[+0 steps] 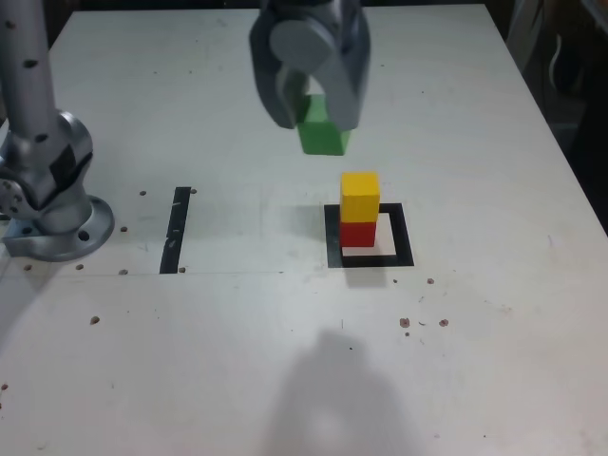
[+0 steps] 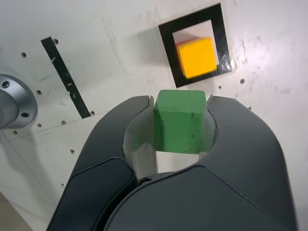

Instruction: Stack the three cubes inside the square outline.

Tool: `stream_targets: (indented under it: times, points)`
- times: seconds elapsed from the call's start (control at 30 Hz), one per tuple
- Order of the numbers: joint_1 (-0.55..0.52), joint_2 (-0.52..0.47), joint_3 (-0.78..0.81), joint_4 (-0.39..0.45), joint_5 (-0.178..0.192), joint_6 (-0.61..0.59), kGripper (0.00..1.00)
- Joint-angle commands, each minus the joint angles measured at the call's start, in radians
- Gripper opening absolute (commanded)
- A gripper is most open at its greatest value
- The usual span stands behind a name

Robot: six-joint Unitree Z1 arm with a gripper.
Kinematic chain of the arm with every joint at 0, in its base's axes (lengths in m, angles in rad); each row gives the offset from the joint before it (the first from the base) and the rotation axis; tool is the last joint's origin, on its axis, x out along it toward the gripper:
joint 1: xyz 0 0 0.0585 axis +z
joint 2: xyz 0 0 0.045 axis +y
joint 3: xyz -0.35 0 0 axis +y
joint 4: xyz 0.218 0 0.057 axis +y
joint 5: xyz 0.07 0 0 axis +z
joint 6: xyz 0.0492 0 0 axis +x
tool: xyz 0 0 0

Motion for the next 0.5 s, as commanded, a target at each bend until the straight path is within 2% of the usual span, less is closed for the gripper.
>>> stream_targets:
  times: [0.0, 0.2, 0.47]
  points:
    - [0.031, 0.064, -0.030, 0.012, -0.020, 0.017, 0.11]
    - [0.098, 0.151, -0.097, 0.015, -0.075, 0.046, 0.11]
    - [0.165, 0.190, -0.111, 0.019, -0.087, 0.074, 0.11]
